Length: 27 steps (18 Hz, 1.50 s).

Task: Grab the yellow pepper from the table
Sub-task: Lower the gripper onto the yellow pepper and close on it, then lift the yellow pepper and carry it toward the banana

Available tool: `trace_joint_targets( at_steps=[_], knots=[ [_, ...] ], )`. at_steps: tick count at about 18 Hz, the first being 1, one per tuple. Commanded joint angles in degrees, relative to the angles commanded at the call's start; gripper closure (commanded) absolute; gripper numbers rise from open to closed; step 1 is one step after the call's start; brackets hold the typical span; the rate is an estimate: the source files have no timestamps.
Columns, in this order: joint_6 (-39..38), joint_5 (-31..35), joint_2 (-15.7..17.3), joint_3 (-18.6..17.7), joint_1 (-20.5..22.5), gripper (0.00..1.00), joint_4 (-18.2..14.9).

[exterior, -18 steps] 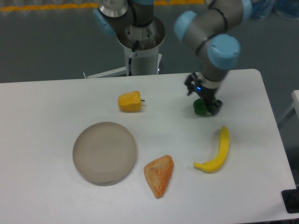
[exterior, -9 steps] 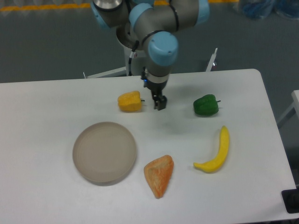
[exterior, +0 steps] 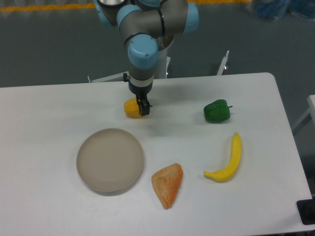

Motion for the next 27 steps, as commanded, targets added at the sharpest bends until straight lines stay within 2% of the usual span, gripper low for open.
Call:
trace_joint_targets(
  at_steps=[7, 8, 9, 14, 16, 19, 21, 23, 25, 27],
  knots=[
    [-0.18, 0.26, -2.55, -0.35, -0.35, 0.00, 1.58],
    [-0.18, 0.35, -3.07, -0.27, -0.35, 0.05, 1.50],
    [-0.35, 0.61, -3.60, -0.26, -0.35, 0.20, 1.58],
    [-0.26, 1.05, -3.96, 0.87, -0.26, 0.61, 1.76],
    [-0.26, 3.15, -3.87, 2.01, -0.18, 0.73, 1.76],
    [-0.53, 5.10, -3.78, 5.18, 1.49, 0.75, 0.62],
    [-0.35, 4.92, -3.34, 7.19, 5.87, 0.73, 0.53],
    [-0.27, 4.92, -3.34, 9.48, 8.34, 0.74, 0.35],
    [0.26, 5.27, -3.51, 14.04, 12.73, 0.74, -2.18],
    [0.26, 5.45, -4.04, 17.12, 15.63, 0.75, -3.60]
  ],
)
